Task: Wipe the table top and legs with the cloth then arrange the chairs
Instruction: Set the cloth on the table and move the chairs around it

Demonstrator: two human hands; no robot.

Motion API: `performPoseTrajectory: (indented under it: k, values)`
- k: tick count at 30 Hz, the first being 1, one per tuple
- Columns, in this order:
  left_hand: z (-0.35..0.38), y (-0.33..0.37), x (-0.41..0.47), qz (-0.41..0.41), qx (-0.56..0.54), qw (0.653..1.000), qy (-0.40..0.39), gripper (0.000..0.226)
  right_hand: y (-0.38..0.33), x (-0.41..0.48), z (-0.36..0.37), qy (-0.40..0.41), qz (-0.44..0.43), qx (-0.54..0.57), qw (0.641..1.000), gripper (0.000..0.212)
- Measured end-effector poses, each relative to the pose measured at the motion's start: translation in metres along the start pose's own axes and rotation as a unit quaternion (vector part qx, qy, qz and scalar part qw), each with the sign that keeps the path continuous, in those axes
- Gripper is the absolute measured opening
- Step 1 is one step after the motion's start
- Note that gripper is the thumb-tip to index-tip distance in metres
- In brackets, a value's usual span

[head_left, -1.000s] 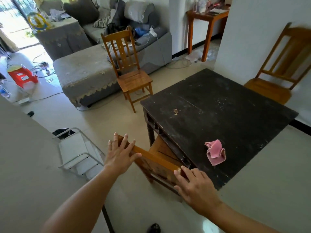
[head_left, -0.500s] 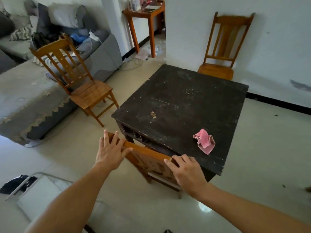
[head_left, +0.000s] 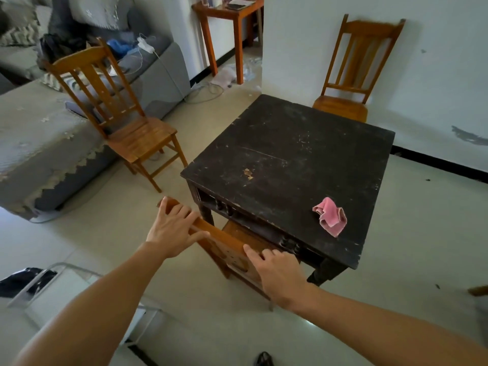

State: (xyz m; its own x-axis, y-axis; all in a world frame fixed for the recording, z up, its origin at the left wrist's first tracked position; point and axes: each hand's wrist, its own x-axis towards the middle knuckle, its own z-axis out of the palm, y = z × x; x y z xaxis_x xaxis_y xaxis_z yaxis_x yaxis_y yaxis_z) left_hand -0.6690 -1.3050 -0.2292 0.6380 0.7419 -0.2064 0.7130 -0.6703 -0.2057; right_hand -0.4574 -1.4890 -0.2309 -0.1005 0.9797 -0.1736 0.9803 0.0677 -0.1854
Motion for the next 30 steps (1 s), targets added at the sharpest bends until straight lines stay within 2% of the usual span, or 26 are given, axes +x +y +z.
performPoseTrajectory:
  k: [3, 6, 12, 19, 25, 28, 30]
  values:
    - [0.013, 0.001, -0.022, 0.009, 0.012, 1.000, 0.016, 0.079, -0.011, -0.020, 0.011, 0.003, -0.019, 0.017, 1.000, 0.061]
    - [0.029, -0.005, -0.046, 0.016, 0.020, 0.999, 0.028, 0.071, -0.020, -0.030, 0.015, 0.005, -0.038, 0.007, 0.999, 0.066]
    - [0.038, -0.019, -0.063, -0.007, 0.026, 0.999, 0.036, 0.070, -0.034, -0.020, 0.001, 0.023, -0.052, 0.037, 0.998, 0.057]
    - [0.032, -0.047, -0.060, -0.023, 0.023, 0.999, -0.015, 0.080, -0.057, -0.002, 0.011, 0.009, -0.042, 0.031, 0.999, 0.061]
    - [0.017, -0.046, -0.057, -0.034, 0.021, 0.996, -0.075, 0.066, -0.063, 0.002, 0.014, -0.012, -0.045, 0.015, 0.999, 0.058]
    - [0.003, -0.042, -0.055, -0.043, 0.009, 0.992, -0.121, 0.061, -0.052, 0.000, 0.007, -0.038, -0.055, 0.064, 0.996, 0.055]
    - [-0.010, -0.037, -0.048, -0.073, -0.052, 0.985, -0.148, 0.058, -0.036, -0.003, -0.005, -0.073, -0.043, 0.155, 0.984, 0.054]
